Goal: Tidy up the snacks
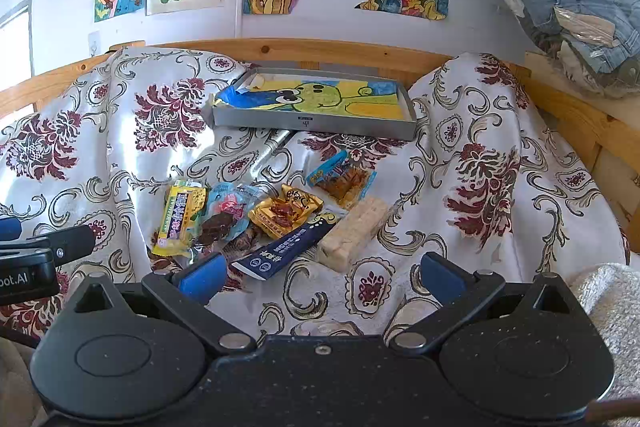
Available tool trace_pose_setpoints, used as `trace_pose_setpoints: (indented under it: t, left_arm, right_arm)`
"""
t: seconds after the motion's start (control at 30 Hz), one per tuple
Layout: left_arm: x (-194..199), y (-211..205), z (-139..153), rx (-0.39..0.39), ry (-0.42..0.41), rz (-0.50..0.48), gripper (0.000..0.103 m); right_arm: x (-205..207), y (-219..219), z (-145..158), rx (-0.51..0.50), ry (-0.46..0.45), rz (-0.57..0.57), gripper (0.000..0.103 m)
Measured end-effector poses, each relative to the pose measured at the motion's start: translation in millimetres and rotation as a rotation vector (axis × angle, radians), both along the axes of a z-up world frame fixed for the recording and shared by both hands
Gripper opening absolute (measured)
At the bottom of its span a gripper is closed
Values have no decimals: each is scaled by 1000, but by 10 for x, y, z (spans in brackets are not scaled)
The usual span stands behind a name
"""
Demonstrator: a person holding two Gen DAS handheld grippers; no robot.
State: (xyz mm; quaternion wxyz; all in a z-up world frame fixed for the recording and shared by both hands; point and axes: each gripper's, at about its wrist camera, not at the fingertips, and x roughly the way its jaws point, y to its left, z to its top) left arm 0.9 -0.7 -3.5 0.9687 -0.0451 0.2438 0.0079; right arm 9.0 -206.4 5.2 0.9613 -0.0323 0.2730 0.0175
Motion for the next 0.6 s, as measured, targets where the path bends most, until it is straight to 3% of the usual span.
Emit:
trace_pose_setpoints:
  t: [0.3,0.6]
  left_arm:
    - [-4,-12,-6,-4,5,0,103]
    - [186,50,-21,-23,83,11,103]
  right_arm:
    - [-11,-22,-3,2,6,1,102]
    - [79,3,0,21,60,8,102]
